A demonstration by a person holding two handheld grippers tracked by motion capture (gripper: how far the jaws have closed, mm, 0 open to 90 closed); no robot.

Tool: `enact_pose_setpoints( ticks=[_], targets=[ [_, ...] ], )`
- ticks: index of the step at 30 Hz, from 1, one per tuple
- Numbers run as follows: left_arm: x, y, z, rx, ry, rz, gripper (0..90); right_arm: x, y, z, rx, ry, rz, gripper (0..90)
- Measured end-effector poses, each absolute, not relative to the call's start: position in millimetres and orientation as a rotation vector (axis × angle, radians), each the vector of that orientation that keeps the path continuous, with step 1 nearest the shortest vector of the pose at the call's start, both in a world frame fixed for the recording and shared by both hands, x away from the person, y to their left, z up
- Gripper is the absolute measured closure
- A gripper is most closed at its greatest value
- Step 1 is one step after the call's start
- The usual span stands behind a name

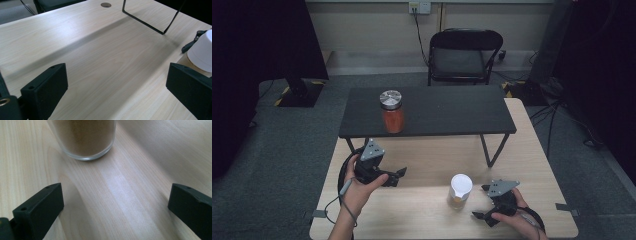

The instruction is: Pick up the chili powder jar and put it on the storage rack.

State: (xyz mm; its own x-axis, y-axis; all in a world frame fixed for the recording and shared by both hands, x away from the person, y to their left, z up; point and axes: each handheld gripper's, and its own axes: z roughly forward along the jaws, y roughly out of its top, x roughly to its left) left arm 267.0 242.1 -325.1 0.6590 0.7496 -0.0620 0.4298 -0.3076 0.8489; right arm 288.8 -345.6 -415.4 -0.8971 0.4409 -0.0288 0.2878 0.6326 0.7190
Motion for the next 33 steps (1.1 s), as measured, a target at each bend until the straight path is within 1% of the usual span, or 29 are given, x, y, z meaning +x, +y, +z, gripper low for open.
enact_pose_setpoints(
  ticks=[18, 33],
  targets=[
    [266.8, 238.0, -347.1, 1.969, 0.928, 0.425, 3.5, 288.7, -345.7, -415.4, 0.598, 2.652, 1.116, 0.0],
    [265.0, 240.5, -365.8, 1.952, 0.961, 0.402, 3.5, 288.7, -345.7, -415.4, 0.598, 2.652, 1.115, 0.0]
  ],
)
